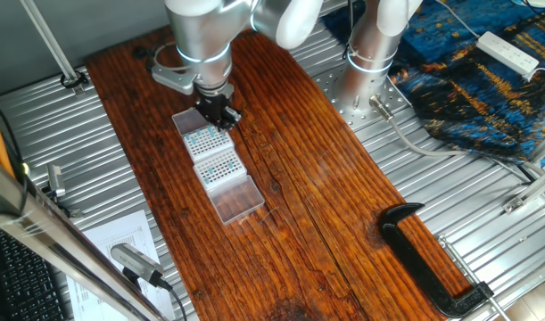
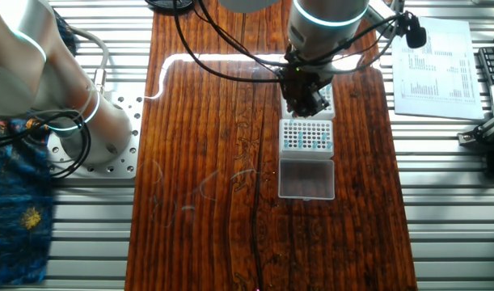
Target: Transfer all medium pipette tips from one holder to another
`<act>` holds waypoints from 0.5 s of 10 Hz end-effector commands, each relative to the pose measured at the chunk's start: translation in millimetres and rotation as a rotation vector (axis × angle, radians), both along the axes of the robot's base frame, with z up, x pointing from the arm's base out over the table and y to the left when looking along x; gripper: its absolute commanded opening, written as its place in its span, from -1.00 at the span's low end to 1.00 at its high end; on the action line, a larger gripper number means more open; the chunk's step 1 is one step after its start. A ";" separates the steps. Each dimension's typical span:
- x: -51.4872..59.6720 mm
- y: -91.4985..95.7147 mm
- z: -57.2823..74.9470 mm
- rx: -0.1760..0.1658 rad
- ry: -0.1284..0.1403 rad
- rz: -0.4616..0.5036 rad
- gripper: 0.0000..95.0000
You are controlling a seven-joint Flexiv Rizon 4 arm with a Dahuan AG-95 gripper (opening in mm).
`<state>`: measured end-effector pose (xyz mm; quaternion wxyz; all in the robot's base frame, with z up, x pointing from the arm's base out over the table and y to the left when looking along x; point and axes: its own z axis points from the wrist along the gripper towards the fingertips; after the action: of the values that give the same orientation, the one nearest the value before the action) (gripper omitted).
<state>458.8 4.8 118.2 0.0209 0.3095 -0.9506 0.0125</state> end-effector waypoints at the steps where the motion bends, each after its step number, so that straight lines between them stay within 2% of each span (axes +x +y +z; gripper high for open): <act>1: -0.1 0.1 -0.1 -0.002 0.001 0.004 -0.60; 2: 0.3 0.1 0.0 0.001 0.002 -0.002 -0.60; 4: 8.2 0.7 2.1 0.007 0.002 -0.005 -0.60; 5: 18.9 4.6 3.5 0.006 0.003 -0.017 -0.60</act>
<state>480.4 10.8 123.4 0.0220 0.3010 -0.9533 0.0096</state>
